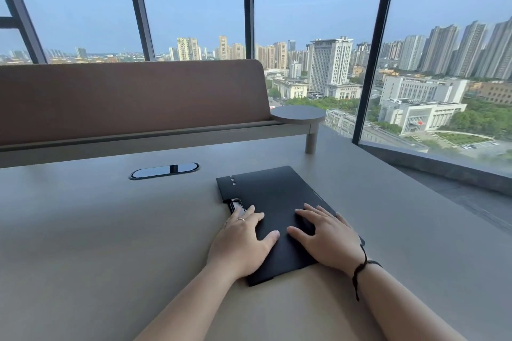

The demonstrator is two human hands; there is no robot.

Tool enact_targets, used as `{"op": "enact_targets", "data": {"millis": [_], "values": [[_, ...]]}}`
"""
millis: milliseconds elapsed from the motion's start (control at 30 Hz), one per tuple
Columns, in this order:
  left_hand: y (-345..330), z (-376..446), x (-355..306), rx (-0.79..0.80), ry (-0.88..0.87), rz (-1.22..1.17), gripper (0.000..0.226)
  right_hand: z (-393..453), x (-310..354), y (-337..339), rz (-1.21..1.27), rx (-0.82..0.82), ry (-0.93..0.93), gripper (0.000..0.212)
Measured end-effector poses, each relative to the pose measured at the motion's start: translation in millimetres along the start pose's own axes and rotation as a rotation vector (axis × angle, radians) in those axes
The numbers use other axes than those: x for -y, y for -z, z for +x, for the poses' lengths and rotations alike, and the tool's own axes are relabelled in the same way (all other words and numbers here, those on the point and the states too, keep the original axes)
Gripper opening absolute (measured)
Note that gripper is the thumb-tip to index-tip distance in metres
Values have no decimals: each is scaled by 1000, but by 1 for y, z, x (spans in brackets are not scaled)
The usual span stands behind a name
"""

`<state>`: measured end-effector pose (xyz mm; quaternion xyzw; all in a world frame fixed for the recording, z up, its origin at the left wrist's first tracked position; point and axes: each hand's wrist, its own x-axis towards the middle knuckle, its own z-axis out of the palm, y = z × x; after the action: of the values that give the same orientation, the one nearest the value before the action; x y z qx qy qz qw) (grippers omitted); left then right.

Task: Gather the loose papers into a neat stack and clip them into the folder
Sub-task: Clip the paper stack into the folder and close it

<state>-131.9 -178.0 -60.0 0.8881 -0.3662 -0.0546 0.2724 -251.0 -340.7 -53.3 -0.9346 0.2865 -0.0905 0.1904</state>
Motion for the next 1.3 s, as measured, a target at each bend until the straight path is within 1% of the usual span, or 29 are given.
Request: {"op": "enact_targets", "data": {"millis": [233,467,700,867,1100,1200,1300], "values": [[-37,52,-51,49,-53,-25,70,33,-64,26,-54,-56,-123,65],[-73,102,-98,64,-85,-23,67,71,-122,53,-74,-89,-219,63],[-98,137,-133,77,-123,-15,65,98,-165,71,-65,-144,-311,61],[-107,153,-144,59,-133,-19,63,113,-179,75,-70,-175,-318,59],[-109,163,-143,44,-110,-3,62,120,-175,75,-92,-166,-292,49],[-110,165,-142,33,-116,6,65,124,-176,75,-76,-168,-302,50],[-110,164,-141,35,-126,-34,60,125,-178,72,-53,-190,-318,50]]}}
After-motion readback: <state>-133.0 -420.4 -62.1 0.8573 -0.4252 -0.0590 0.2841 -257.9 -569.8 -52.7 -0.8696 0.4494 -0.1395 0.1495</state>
